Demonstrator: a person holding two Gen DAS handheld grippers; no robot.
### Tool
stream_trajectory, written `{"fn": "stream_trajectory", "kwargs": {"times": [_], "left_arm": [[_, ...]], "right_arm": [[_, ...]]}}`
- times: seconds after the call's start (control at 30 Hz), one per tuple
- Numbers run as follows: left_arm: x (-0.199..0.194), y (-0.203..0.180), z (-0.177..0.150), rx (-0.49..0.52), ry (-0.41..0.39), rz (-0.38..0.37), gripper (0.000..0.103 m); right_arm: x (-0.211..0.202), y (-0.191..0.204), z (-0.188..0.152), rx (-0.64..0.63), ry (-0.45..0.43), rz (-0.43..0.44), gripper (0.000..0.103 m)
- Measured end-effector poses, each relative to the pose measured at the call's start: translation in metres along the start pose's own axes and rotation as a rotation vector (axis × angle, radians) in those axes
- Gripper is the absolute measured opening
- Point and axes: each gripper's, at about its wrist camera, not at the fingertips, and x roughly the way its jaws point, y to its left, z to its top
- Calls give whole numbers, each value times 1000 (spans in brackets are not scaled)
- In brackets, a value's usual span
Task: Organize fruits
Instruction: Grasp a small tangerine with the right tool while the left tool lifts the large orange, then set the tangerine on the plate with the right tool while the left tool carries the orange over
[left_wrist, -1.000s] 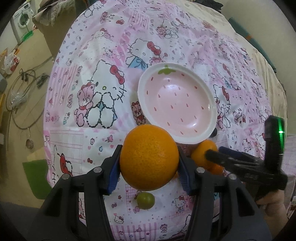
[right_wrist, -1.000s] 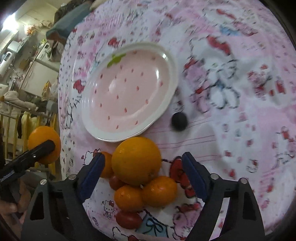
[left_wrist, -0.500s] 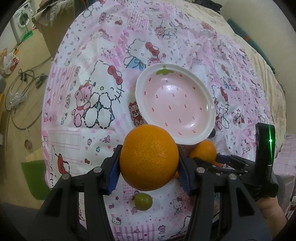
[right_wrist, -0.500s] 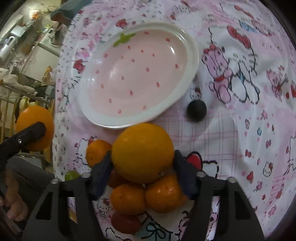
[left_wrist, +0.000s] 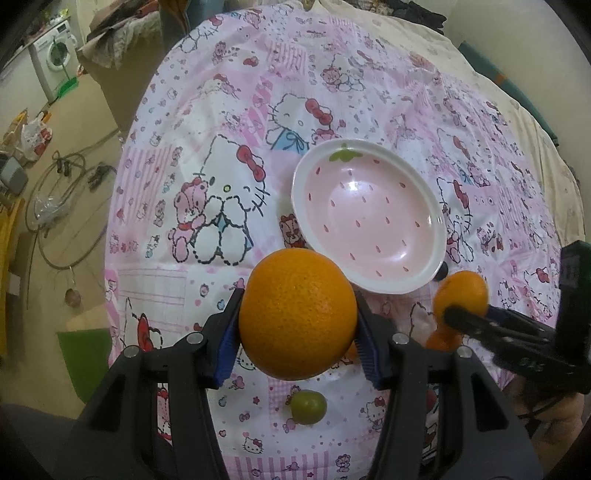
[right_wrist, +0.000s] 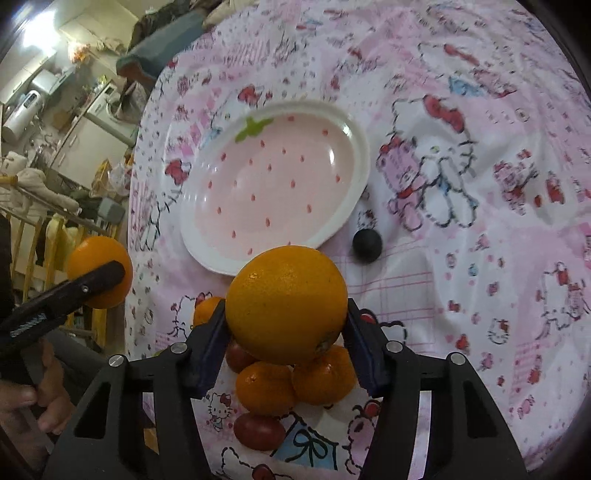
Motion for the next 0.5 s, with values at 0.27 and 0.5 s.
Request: {"fn": "stream_trajectory", "kwargs": {"times": [0.27,0.5], "left_arm": [[-10,-1,2,8,-31,-3,50],[-24,-7,25,37,-67,-27,50]], "right_arm": [[-40,0,7,4,-125,-5,61],[-66,3,28,-26,-221,-10,61]]}}
